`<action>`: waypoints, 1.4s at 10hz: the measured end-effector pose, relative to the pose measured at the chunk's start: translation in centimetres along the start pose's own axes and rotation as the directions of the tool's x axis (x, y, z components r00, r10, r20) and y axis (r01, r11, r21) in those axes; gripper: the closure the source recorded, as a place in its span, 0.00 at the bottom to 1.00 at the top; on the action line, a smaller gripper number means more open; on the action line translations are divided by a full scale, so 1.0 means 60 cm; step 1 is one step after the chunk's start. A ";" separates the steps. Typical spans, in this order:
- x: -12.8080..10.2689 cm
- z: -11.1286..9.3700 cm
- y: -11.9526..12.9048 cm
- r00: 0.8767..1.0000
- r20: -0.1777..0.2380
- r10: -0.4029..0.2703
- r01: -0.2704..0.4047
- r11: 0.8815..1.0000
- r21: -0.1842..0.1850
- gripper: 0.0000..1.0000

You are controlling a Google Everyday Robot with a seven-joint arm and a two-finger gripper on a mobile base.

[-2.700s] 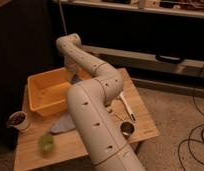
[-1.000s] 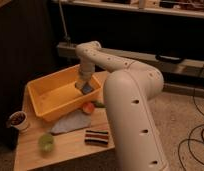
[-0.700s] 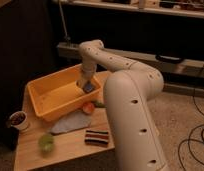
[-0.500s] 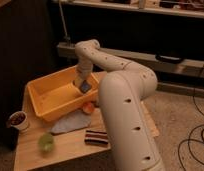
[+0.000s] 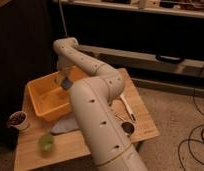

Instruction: Wipe tray with sponge

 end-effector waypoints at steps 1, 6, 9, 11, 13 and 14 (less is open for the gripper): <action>-0.019 0.010 0.016 1.000 -0.001 -0.017 0.017 1.000 -0.008 1.00; -0.023 0.024 0.061 0.998 -0.019 -0.053 0.052 0.998 -0.038 1.00; 0.070 -0.008 0.042 0.999 -0.034 -0.015 0.014 1.000 -0.022 1.00; 0.137 -0.033 0.018 0.999 -0.040 0.022 -0.022 1.000 -0.008 1.00; 0.188 -0.051 -0.006 0.997 -0.044 0.065 -0.064 0.998 0.006 1.00; 0.197 -0.053 -0.010 0.996 -0.045 0.072 -0.072 0.997 0.010 1.00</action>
